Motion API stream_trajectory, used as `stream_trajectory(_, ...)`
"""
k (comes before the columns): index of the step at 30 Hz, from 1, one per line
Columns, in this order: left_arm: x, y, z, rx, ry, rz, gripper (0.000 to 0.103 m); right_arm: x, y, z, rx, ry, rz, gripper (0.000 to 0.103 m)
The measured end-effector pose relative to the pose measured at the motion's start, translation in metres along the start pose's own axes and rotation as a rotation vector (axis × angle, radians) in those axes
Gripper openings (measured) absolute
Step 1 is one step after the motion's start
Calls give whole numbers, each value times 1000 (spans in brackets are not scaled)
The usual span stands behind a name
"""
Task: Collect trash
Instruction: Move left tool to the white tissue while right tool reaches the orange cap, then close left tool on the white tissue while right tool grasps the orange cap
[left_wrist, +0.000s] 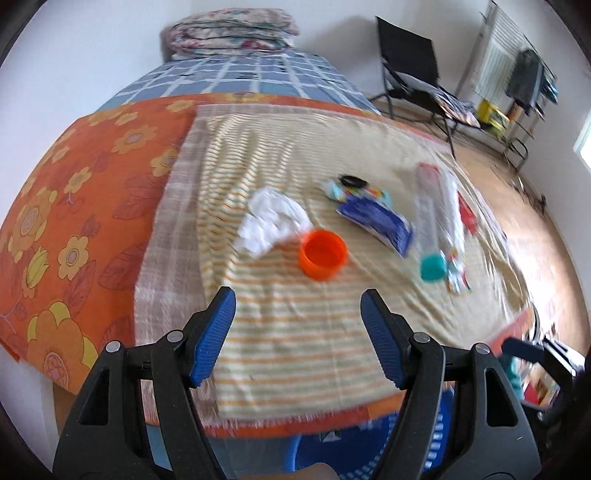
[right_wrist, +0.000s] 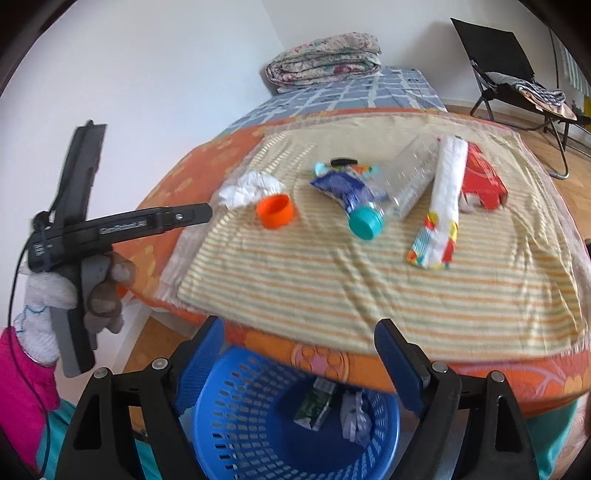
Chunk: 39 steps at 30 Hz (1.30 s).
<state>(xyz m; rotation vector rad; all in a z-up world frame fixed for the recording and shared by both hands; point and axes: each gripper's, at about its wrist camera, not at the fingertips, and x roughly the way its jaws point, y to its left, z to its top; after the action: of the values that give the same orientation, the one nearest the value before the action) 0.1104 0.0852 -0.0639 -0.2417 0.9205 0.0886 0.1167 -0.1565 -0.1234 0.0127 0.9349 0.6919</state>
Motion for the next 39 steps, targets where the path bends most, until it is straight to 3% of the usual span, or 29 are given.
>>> stream_trajectory(8,22,27,29,-162,-8,-17,72,24,0,39,40,7,47,82)
stream_trajectory(15,47,41,44,-236,8,-27,72,57,-6,62,116,58,112,61)
stream_trajectory(20,65,47,50,-247,28,-21,72,84,-10,77,166,90,146,56)
stream_trajectory(28,86,51,53,-247,64,-49,62,129,-18,94,255,137,183,42)
stream_trajectory(34,95,53,55,-249,76,-63,61,151,-17,104,272,149,171,38)
stream_trajectory(39,102,54,54,-250,93,-75,47,163,-19,109,299,158,167,35)
